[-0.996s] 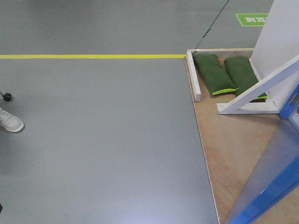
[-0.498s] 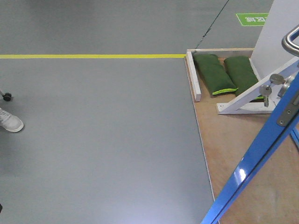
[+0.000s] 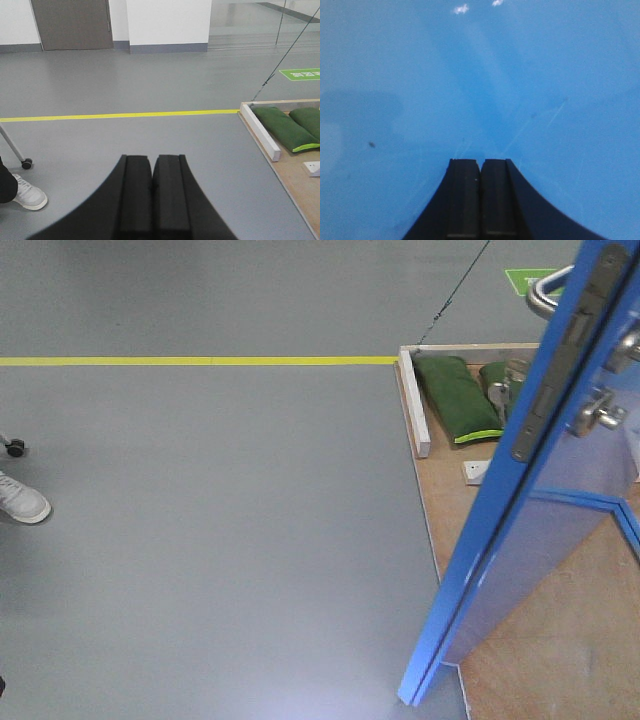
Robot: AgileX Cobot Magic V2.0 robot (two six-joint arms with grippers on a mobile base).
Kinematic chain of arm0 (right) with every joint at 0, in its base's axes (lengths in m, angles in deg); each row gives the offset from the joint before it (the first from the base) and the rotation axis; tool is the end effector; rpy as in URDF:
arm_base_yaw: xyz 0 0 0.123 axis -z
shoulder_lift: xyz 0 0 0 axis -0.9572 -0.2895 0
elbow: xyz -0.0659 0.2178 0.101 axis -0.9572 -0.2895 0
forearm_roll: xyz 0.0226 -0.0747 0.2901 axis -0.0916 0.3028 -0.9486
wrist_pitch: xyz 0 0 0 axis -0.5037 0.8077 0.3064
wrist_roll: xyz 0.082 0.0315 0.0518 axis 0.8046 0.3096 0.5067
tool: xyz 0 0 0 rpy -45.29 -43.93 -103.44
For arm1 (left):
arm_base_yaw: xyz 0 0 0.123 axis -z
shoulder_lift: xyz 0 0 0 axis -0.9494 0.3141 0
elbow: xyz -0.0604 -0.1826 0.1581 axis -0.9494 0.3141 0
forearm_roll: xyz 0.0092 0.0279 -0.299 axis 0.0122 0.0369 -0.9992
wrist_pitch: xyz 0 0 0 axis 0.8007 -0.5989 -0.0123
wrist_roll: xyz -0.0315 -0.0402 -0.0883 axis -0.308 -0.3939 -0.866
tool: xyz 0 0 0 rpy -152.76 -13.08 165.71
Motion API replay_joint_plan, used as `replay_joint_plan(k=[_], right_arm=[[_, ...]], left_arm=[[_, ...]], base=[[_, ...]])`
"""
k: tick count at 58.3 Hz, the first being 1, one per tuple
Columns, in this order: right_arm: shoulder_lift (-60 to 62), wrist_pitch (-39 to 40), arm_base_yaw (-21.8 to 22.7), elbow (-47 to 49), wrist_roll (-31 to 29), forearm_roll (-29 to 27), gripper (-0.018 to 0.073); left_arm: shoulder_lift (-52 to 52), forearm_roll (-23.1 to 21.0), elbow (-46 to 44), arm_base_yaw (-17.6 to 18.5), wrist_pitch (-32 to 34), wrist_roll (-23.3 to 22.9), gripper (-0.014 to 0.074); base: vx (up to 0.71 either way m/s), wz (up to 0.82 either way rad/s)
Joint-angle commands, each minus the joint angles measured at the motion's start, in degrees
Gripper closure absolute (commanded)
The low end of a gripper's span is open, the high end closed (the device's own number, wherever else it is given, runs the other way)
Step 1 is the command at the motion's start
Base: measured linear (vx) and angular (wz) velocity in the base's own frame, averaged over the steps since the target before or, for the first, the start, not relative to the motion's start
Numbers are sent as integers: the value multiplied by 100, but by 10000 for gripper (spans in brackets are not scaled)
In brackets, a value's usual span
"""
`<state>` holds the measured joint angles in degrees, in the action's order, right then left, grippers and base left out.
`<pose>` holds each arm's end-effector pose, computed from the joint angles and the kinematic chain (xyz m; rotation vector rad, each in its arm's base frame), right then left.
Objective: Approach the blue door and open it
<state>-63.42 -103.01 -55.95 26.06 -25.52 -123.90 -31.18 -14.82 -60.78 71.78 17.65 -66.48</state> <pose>0.3160 -0.0462 0.5620 0.2190 1.5102 0.5619 0.1518 0.0015 0.1801 0.0138 1.7495 0.0332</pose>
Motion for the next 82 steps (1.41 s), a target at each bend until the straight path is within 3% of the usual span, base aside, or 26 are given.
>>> replay_joint_plan(k=[1, 20, 82], right_arm=[[-71, 177, -271, 132, -68, -256, 547], [-592, 782, -923, 132, -68, -236, 547], [-878, 866, -967, 127, -68, -259, 547]], left_arm=[[-66, -42, -152, 36, 476, -20, 524], [-66, -42, -152, 36, 476, -20, 524], [-66, -42, -152, 36, 476, -20, 524]], base=[[0, 0], [0, 0], [0, 0]])
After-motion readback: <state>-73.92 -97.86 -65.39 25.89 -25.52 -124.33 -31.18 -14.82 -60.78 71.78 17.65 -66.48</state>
